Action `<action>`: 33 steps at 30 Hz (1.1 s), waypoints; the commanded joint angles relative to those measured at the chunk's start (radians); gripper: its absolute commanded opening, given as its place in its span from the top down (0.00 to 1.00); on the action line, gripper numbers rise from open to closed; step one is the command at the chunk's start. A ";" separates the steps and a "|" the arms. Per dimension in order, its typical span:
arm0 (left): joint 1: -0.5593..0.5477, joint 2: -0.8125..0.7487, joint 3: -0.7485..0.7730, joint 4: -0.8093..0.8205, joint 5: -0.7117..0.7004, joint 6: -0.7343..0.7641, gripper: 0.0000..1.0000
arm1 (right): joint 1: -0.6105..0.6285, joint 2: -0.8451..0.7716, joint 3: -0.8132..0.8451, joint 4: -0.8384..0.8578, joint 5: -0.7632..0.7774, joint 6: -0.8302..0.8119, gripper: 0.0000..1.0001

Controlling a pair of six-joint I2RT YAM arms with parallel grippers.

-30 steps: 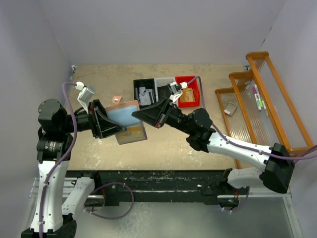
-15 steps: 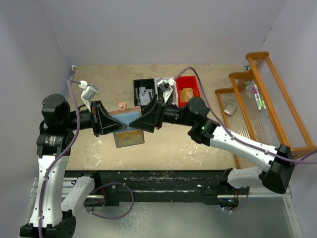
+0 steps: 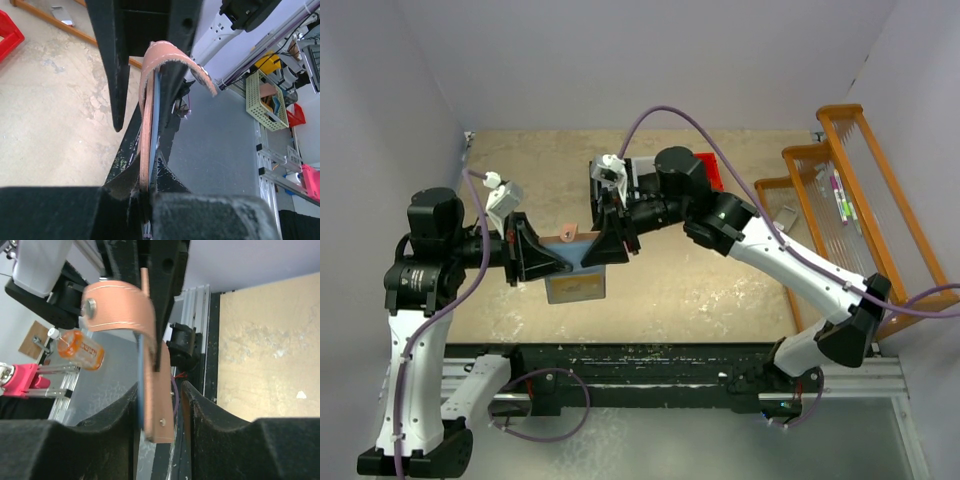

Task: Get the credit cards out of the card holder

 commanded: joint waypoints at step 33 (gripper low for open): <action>0.001 -0.155 -0.273 1.056 -0.104 -0.936 0.35 | 0.019 -0.284 -0.591 1.181 0.612 0.681 1.00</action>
